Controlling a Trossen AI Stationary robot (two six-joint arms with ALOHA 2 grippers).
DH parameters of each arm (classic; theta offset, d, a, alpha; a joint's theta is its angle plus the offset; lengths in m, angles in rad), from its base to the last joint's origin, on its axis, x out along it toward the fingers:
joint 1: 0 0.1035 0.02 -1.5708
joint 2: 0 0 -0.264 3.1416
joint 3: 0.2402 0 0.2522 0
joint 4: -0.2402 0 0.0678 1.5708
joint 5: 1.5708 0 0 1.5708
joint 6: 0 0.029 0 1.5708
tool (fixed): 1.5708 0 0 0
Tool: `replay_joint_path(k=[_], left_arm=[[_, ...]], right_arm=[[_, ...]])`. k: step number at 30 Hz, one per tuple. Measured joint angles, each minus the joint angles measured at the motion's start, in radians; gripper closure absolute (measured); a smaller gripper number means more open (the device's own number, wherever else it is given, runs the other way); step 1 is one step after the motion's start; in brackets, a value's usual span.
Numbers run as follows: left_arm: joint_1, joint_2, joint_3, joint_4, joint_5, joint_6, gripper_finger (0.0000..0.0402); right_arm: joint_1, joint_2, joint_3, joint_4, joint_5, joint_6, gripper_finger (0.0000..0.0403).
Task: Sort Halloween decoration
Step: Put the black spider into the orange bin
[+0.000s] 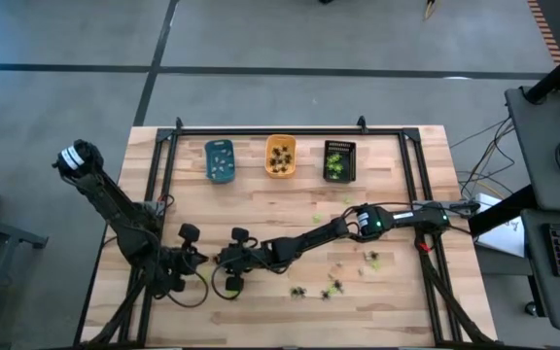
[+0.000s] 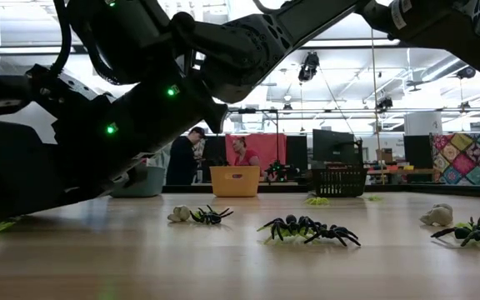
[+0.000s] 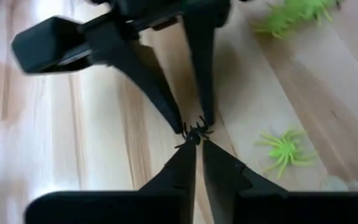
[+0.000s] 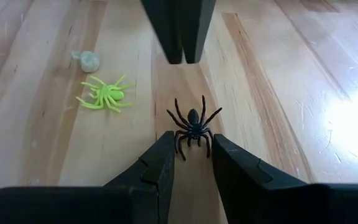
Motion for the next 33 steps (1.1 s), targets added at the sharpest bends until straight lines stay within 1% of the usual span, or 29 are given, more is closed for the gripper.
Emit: replay_joint_path(k=[5,8,11,22,25,33], left_arm=[[0.000,0.014,-0.003,0.025,0.003,0.117,0.0332],[0.001,0.027,-0.005,0.034,-0.009,0.123,0.0302],[0.001,0.041,-0.005,0.046,-0.010,0.128,0.0284],[0.006,0.132,-0.010,0.114,-0.012,0.160,0.0286],[0.010,0.167,-0.002,0.113,-0.034,0.161,0.0286],[0.020,0.251,0.020,0.120,-0.045,0.161,0.0286]], right_arm=[[0.000,0.000,0.000,-0.001,0.000,0.000,0.0302],[0.000,0.000,0.000,-0.001,0.000,0.000,0.0301],[0.000,0.000,0.000,-0.001,0.000,0.000,0.0304],[0.000,0.000,0.000,-0.001,-0.007,0.000,0.0308],[0.000,0.000,0.000,-0.002,-0.007,0.000,0.0308],[0.000,0.000,0.000,-0.002,-0.008,-0.006,0.0314]])
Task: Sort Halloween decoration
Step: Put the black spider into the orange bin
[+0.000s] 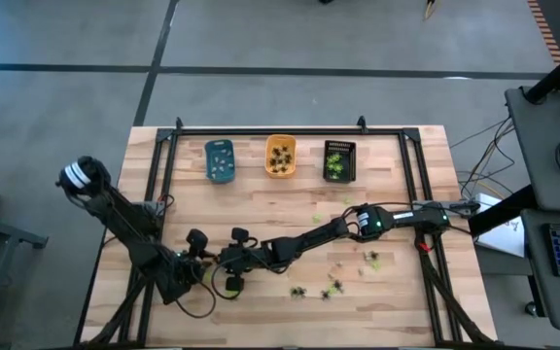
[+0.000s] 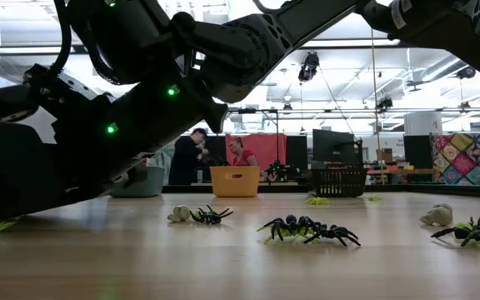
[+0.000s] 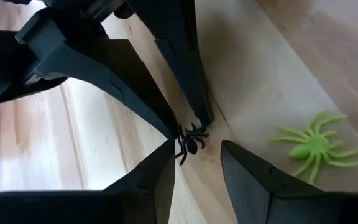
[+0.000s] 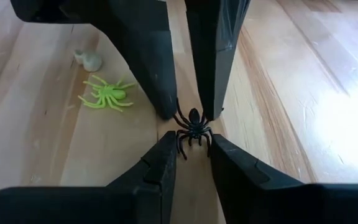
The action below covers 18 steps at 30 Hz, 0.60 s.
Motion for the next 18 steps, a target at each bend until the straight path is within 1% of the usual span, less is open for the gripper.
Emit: replay_joint_path(k=[3,6,15,18], left_arm=[[0.000,0.018,0.008,0.000,-0.005,0.000,0.0288],[0.000,0.025,0.013,0.000,-0.007,0.005,0.0301],[0.001,0.024,0.012,-0.001,-0.012,0.004,0.0385],[0.003,0.024,0.012,-0.001,-0.013,0.001,0.0398]], right_arm=[[0.000,0.000,0.000,0.000,0.000,-0.002,0.0314],[0.000,0.000,0.000,0.000,0.000,-0.004,0.0312],[0.000,0.000,0.000,0.000,0.000,-0.006,0.0318],[0.000,0.000,-0.001,0.002,0.000,-0.003,0.0315]])
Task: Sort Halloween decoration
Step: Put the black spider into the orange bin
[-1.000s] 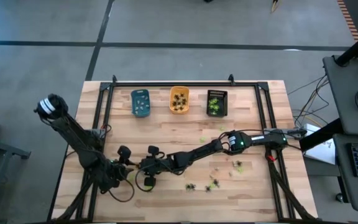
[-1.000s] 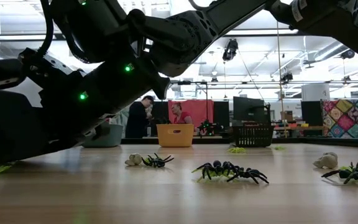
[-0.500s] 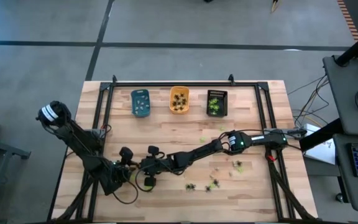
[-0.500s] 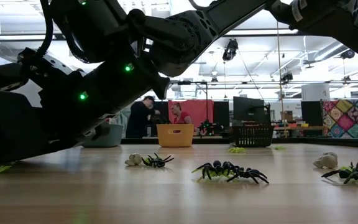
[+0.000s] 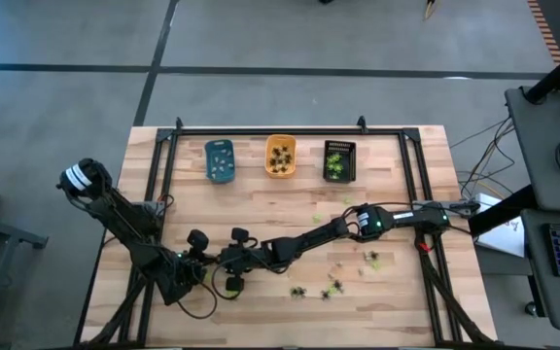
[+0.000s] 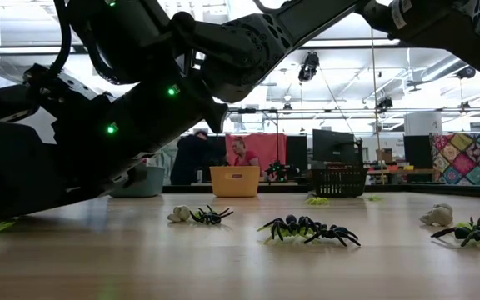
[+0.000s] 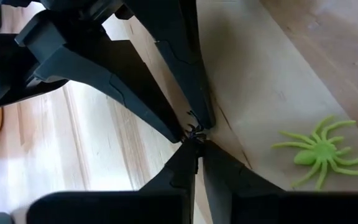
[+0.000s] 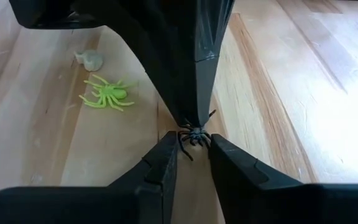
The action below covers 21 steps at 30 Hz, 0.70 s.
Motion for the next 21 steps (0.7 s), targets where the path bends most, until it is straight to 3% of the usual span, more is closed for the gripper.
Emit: replay_joint_path(k=[10,21], left_arm=[[0.000,-0.017,0.020,-0.033,-0.005,-0.042,0.0401],[0.009,-0.195,0.029,-0.097,-0.005,-0.153,0.0401]], right_arm=[[0.000,-0.017,0.023,-0.054,-0.014,0.052,0.0289],[0.008,-0.051,0.160,-0.401,-0.028,0.077,0.0246]])
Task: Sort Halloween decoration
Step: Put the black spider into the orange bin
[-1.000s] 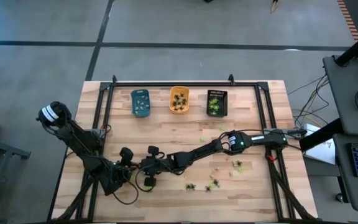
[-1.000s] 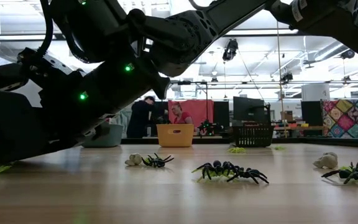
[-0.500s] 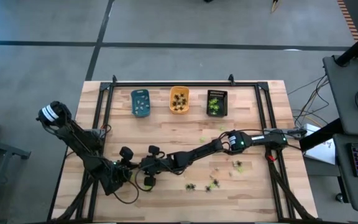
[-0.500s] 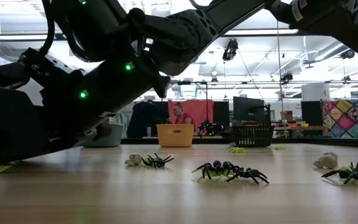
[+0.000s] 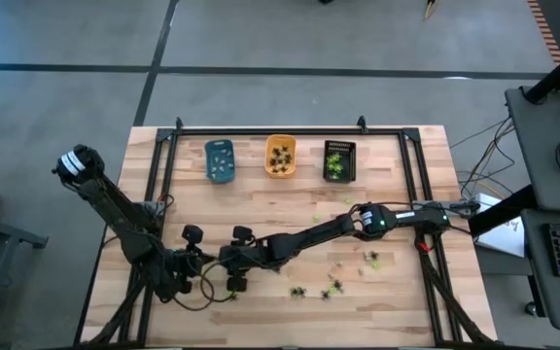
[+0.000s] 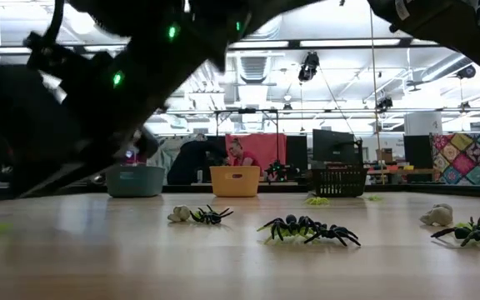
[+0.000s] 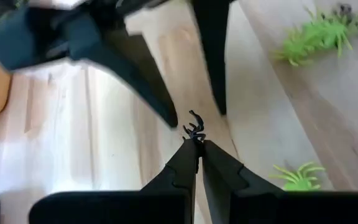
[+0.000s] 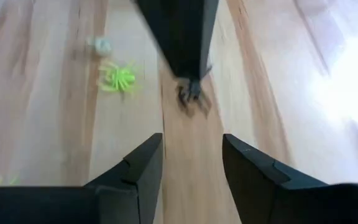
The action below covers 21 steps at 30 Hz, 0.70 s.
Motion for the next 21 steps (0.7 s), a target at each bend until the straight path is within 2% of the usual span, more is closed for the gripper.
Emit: replay_joint_path(k=[7,17,21], left_arm=[[0.077,-0.113,0.040,-0.032,-0.003,-0.023,0.0401],[0.346,-0.181,0.145,-0.034,-0.013,0.154,0.0402],[0.439,-0.214,0.162,-0.032,-0.013,0.204,0.0402]], right_arm=[[-0.001,-0.076,0.054,-0.381,0.010,-0.069,0.0227],[-0.054,-0.186,0.050,-0.664,0.007,-0.301,0.0226],[-0.103,-0.250,0.041,-0.758,-0.038,-0.386,0.0225]])
